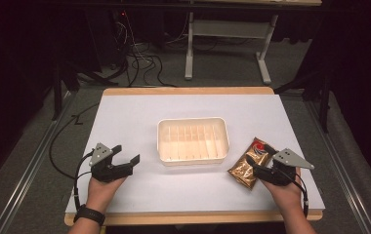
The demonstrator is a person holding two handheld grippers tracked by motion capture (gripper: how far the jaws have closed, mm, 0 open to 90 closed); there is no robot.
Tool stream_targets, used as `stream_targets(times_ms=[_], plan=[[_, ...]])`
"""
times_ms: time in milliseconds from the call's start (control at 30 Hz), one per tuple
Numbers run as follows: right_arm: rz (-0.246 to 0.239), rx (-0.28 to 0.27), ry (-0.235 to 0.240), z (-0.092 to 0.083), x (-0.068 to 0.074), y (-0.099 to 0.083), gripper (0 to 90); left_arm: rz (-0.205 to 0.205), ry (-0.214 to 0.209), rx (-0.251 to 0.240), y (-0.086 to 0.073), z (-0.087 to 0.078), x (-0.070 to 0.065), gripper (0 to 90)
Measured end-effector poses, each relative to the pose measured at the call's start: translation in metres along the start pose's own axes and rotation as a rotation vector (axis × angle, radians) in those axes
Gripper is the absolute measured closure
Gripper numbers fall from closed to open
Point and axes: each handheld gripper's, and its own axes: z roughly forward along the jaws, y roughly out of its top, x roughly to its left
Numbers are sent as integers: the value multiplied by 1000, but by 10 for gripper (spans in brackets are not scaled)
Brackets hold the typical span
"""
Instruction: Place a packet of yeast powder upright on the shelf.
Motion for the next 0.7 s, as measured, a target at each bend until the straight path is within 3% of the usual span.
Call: stream_targets(times_ms=[33,133,467,700], plan=[[11,-10,10,-1,-1,1,223,37,5,-11,2,-5,-4,172],[12,-10,-5,-3,0,2,220,51,6,-21,2,-7,-7,172],[16,-14,-2,-3,-2,4,210,55,-5,-26,2,-8,-9,162],[20,-12,2,-4,-5,3,210,82,-10,-27,2,-5,-14,157]])
